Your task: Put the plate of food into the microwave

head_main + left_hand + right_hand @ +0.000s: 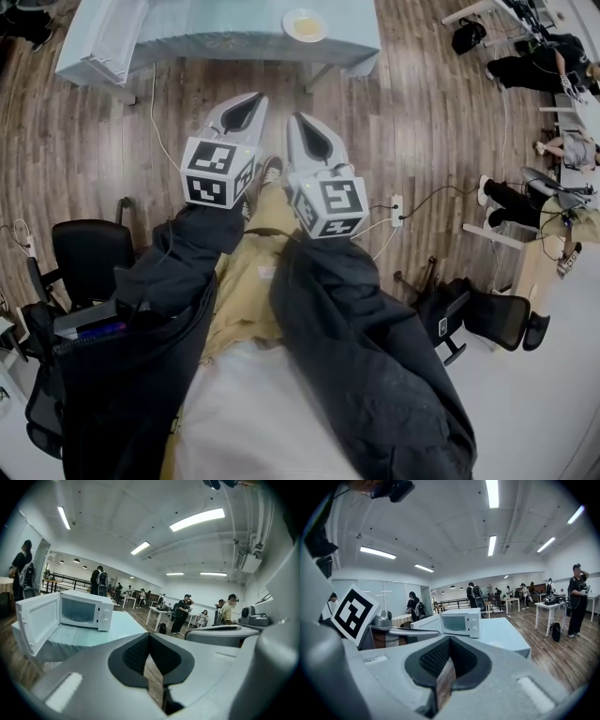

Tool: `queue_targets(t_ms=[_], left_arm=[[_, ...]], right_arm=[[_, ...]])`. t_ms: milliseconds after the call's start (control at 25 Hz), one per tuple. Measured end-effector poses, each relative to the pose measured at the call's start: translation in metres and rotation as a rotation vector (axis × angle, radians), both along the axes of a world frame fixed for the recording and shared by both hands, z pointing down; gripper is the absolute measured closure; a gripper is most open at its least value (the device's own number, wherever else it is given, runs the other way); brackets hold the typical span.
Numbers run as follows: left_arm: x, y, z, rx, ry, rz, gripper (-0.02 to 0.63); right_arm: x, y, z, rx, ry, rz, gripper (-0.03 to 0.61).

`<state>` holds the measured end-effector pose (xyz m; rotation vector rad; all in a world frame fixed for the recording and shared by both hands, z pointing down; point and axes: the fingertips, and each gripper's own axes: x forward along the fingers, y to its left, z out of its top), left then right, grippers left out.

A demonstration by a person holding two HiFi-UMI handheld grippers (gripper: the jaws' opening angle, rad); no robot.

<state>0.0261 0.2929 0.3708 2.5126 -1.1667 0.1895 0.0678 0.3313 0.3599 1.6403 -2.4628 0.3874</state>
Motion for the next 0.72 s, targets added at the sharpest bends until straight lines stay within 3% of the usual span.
queue_targets(t_ms=[440, 720], left_arm=[[0.004, -0.061, 0.003, 0.006, -0.032, -0.068, 0.618], [0.034, -0.116, 0.003, 0.009, -0.048, -0.072, 0.618]], right_arm=[[0.008, -0.062, 0.002, 0.016, -0.039, -0.075, 0.58], [0.033, -0.121, 0.005, 0.007, -0.048, -0.109, 0.58]])
